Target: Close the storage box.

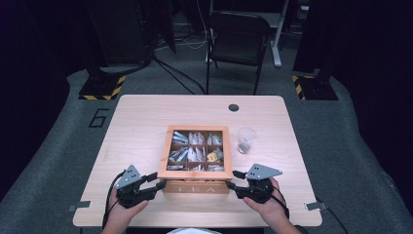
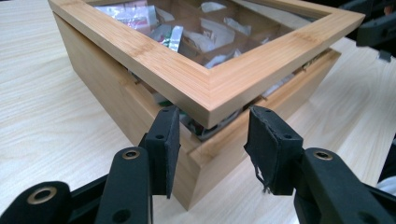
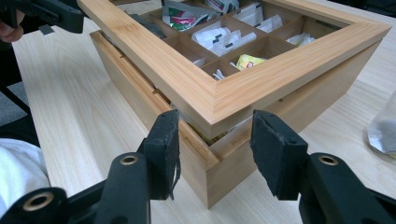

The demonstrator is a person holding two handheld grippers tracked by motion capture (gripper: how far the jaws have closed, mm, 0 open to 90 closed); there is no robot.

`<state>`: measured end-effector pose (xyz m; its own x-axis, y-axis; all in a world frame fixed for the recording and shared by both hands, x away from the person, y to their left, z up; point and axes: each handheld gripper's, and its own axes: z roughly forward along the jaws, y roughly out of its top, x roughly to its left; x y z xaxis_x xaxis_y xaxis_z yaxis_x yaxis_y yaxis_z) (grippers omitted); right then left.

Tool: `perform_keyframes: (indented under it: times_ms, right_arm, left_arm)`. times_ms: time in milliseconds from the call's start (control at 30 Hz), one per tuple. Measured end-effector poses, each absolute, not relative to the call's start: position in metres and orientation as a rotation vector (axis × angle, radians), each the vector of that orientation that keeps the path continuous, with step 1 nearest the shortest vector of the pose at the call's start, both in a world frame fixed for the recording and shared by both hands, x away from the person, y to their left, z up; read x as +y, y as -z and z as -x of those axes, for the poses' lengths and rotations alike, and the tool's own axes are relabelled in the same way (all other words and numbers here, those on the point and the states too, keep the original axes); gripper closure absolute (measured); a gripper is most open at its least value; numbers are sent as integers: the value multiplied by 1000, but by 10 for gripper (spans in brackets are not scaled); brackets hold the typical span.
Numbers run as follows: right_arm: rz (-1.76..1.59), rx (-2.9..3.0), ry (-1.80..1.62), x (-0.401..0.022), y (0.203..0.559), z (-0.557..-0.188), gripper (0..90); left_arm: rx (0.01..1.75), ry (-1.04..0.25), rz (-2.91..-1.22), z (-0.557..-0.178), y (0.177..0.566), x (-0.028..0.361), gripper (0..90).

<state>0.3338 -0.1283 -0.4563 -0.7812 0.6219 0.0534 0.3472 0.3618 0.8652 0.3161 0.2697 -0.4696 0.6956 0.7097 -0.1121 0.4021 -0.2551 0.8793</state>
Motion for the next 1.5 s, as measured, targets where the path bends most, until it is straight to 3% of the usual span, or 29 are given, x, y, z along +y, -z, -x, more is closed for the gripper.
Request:
perform_keyframes:
  times_ms: [533, 1500]
  right_arm:
    - [-869, 2324, -1395, -132, 455, -335, 516]
    - [-926, 2243, -1391, -151, 449, -344, 501]
  left_arm:
    - [891, -367, -1847, -307, 464, 282, 539]
    - [939, -388, -1841, -328, 462, 293, 527]
